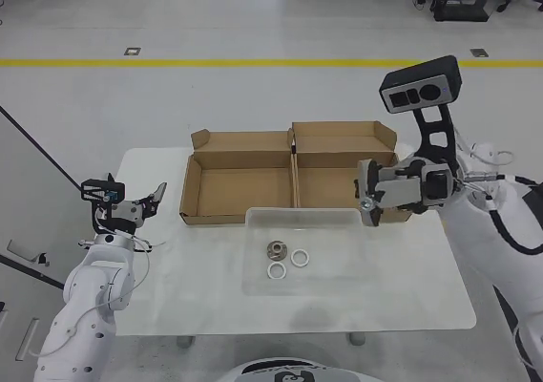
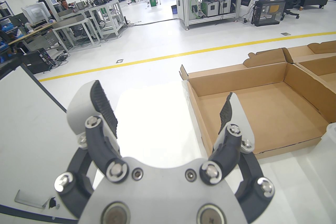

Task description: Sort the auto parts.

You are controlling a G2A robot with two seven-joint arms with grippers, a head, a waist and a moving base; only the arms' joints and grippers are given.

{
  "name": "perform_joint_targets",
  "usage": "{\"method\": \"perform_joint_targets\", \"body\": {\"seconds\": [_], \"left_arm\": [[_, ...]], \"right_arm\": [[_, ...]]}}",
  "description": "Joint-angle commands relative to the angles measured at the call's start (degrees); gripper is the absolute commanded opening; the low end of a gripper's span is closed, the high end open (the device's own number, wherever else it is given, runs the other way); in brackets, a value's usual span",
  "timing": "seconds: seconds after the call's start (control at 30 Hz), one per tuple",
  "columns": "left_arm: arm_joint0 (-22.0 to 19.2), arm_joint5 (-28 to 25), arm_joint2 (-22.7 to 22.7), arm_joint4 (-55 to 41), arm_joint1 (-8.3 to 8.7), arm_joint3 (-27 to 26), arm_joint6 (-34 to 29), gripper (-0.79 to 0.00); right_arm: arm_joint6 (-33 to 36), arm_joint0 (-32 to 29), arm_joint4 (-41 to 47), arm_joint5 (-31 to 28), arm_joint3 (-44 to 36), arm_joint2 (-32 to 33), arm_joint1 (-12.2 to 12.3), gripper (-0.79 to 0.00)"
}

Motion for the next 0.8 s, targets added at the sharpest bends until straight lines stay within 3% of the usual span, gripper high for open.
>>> {"method": "perform_joint_targets", "body": {"seconds": [0.0, 0.43, 0.77], "left_arm": [[0.0, 0.0, 0.0, 0.0, 0.0, 0.0, 0.0, 0.0], [0.0, 0.0, 0.0, 0.0, 0.0, 0.0, 0.0, 0.0], [0.0, 0.0, 0.0, 0.0, 0.0, 0.0, 0.0, 0.0]], "right_arm": [[0.26, -0.42, 1.52, -0.61, -0.08, -0.09, -0.38, -0.785], [3.93, -1.91, 18.4, -7.73, 0.29, -0.77, -4.2, -0.785], [1.81, 0.73, 5.89, -0.73, 2.61, -2.33, -5.75, -0.785]]}}
